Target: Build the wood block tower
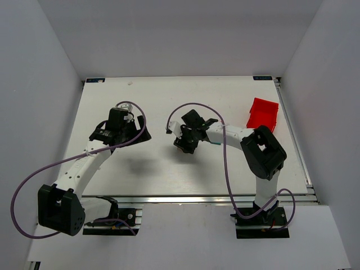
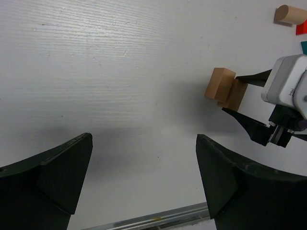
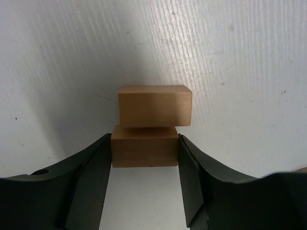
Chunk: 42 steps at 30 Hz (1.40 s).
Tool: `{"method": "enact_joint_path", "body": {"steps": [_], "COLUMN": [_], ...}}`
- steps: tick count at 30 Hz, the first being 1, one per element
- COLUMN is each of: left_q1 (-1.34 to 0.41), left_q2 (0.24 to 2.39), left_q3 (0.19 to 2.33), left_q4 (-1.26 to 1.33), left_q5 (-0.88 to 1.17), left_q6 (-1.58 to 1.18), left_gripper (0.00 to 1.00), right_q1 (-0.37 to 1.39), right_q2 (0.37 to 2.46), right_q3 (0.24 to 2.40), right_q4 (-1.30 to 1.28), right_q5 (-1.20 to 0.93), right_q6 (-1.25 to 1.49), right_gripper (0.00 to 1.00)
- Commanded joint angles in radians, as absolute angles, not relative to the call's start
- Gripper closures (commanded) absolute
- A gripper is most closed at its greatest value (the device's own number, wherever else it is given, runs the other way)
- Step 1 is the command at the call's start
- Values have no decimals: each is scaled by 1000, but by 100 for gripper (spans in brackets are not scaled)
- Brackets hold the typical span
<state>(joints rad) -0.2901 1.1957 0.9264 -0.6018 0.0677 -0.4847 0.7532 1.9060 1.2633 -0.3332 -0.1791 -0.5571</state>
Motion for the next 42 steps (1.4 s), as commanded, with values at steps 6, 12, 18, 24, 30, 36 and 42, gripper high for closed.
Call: {"method": "enact_joint_path", "body": {"steps": [6, 12, 18, 24, 30, 36, 42], "left_q1": [-288, -288, -288, -288, -290, -290, -290], "left_q2": [1164, 1170, 1170, 1170, 1170, 1190, 1193], "left_q3": [923, 922, 923, 923, 919, 914, 916], "left_q4": [-589, -591, -589, -588, -580, -569, -560], "left_q5": [74, 74, 75, 81, 90, 103, 118], "left_q6": [-477, -477, -477, -476, -477, -483, -479], "left_gripper": [2, 2, 2, 2, 2, 2, 2], "right_q1": [756, 756, 755, 755, 750, 752, 761], "right_q2": [1940, 1950, 1947, 1902, 1820, 1787, 1827], "right_q3": [1319, 1330, 1330, 1313, 1266, 1245, 1245], "right_q4": [-298, -301, -302, -301, -284, -291, -290], "right_q5": [-158, -167, -164, -178, -196, -161, -71], "right_q6": [-526, -532, -535, -534, -508, -310, -201], "right_gripper": [54, 47, 35, 19, 12, 11, 11]}}
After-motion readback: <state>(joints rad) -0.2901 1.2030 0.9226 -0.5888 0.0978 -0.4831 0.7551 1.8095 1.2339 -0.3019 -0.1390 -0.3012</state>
